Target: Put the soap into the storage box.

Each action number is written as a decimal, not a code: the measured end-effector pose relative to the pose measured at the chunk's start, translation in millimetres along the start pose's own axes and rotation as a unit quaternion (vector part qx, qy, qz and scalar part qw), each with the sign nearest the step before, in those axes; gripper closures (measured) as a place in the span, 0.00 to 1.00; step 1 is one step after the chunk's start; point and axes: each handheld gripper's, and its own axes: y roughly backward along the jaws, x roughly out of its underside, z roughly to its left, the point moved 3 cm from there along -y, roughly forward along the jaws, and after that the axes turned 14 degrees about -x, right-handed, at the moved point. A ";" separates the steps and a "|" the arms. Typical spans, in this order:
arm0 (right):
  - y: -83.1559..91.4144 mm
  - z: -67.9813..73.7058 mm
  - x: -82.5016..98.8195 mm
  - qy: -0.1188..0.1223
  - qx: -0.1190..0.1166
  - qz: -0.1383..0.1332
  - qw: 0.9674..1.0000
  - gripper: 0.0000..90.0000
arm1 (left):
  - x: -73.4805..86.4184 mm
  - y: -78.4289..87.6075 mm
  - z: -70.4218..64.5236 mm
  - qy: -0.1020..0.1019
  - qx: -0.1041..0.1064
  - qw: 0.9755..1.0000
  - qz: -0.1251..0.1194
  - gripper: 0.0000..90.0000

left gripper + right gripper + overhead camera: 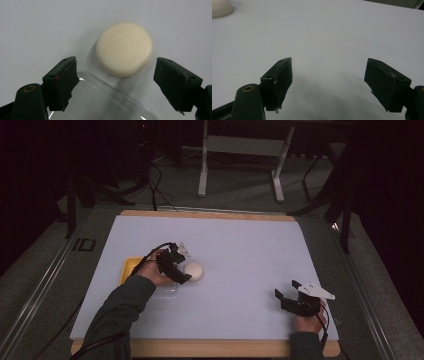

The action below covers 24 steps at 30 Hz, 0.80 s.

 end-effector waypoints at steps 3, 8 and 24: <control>0.1 -0.2 0.0 0.000 0.000 -0.001 1.000 0.24 | -1.6 -3.6 -1.1 -0.007 0.004 1.000 0.007 0.22; 0.0 -0.1 0.0 -0.001 0.000 0.000 1.000 0.24 | -4.1 -8.5 -2.4 -0.012 0.010 1.000 0.016 0.22; -0.2 -0.2 0.0 0.000 0.000 0.002 1.000 0.24 | -10.3 -24.1 -6.8 -0.009 0.017 0.999 0.037 0.19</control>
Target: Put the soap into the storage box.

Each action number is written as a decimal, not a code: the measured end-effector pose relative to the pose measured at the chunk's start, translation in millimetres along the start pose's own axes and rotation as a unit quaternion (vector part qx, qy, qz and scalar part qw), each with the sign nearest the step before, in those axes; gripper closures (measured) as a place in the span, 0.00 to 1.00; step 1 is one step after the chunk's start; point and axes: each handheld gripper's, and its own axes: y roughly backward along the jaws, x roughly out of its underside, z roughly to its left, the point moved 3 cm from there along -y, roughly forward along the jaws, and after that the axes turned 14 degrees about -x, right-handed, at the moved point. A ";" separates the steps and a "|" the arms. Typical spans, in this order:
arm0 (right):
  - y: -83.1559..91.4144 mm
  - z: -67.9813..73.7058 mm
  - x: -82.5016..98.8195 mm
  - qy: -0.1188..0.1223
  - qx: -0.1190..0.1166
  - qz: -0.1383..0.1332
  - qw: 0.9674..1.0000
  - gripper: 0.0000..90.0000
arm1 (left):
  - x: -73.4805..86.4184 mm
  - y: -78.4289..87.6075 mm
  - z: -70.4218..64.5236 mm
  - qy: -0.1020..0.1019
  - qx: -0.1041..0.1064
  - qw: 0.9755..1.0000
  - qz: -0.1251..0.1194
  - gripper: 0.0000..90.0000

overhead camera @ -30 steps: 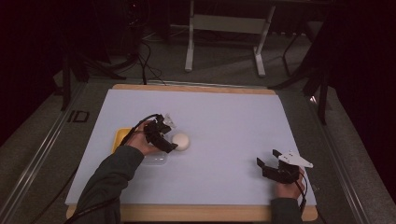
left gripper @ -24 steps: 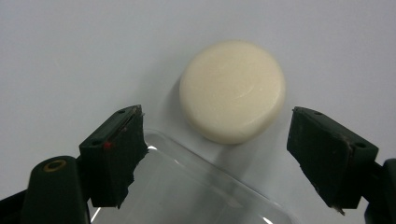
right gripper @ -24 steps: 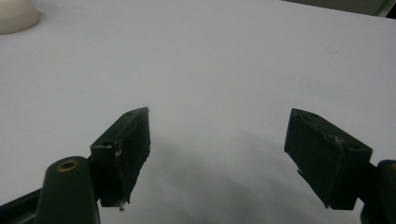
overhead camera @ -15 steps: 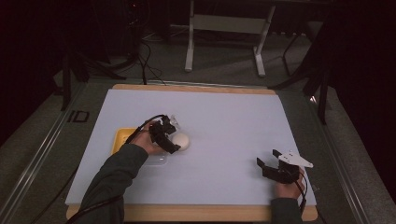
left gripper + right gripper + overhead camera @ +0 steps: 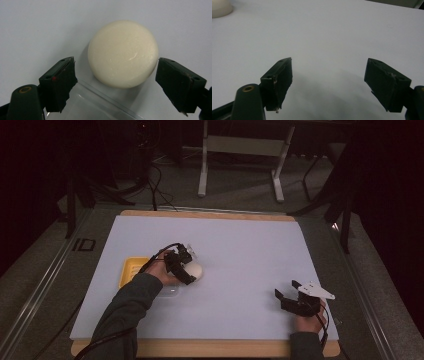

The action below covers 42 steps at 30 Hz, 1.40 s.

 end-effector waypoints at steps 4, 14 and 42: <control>0.0 0.1 0.0 0.000 0.000 0.000 1.000 0.24 | -1.7 -3.3 -1.0 -0.002 0.004 1.000 0.006 0.18; -0.6 0.3 0.0 0.001 0.000 0.003 1.000 0.24 | -5.7 -12.8 -5.8 -0.008 0.008 1.000 0.016 0.19; -1.0 0.2 -0.1 0.001 0.000 0.004 1.000 0.24 | -16.7 -24.0 -8.0 -0.024 0.022 0.998 0.052 0.26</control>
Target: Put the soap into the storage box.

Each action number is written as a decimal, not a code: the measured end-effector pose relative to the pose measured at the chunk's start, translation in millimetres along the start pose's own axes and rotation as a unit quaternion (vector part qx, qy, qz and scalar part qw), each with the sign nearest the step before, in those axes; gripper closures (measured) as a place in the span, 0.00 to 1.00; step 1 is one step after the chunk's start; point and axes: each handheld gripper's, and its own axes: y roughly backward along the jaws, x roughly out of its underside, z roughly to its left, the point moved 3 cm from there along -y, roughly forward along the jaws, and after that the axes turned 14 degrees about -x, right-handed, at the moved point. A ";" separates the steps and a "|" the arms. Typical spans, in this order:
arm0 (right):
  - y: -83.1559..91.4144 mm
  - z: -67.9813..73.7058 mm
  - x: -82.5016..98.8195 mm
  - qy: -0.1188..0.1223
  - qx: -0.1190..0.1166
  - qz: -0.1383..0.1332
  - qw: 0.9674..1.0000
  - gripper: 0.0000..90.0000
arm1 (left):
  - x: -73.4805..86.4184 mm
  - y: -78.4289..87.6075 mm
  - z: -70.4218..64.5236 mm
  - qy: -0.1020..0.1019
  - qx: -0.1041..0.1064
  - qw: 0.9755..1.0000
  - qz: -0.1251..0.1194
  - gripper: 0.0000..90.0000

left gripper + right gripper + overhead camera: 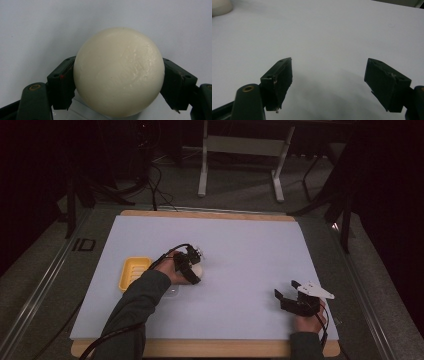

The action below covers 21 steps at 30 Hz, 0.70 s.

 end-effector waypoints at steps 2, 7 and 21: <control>-0.1 0.1 0.0 0.000 0.000 0.000 1.000 0.24 | -0.3 -1.3 -0.2 0.000 0.001 1.000 0.004 0.25; -0.2 0.0 0.0 0.000 0.000 0.000 1.000 0.24 | -0.9 -2.0 0.6 0.002 0.004 1.000 0.009 0.24; -0.5 0.0 -0.1 0.000 -0.001 0.001 1.000 0.24 | -4.0 1.2 -2.9 -0.019 -0.005 0.999 0.025 0.27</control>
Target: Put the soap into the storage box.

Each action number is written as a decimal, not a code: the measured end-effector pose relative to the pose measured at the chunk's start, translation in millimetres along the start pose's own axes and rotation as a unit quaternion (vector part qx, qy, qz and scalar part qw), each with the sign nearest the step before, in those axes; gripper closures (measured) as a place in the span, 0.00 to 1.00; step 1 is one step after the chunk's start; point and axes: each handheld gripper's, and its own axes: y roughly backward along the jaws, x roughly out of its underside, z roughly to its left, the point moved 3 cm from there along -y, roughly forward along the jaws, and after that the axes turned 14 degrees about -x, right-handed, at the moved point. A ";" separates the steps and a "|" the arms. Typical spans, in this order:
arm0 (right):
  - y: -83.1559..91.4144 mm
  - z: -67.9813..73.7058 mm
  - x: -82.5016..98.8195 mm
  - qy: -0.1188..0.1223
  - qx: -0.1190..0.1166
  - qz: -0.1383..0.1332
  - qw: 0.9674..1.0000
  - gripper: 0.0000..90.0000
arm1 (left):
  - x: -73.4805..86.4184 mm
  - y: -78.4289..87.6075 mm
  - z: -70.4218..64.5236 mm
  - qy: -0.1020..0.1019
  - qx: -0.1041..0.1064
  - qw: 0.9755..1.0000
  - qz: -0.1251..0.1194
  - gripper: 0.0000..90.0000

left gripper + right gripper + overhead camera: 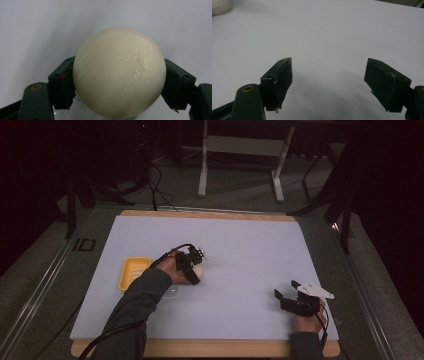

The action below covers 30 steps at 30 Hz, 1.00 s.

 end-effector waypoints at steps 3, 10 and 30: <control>0.0 0.0 0.0 0.000 0.000 0.000 1.000 0.24 | 0.8 1.3 1.1 -0.003 -0.002 1.000 0.000 0.28; 0.1 0.0 0.0 0.000 0.000 0.000 1.000 0.24 | 4.1 7.1 6.4 0.010 0.005 1.000 -0.006 0.28; 0.7 0.0 0.1 0.000 0.001 -0.001 1.000 0.24 | 12.8 24.6 15.8 0.028 0.002 1.000 -0.013 0.28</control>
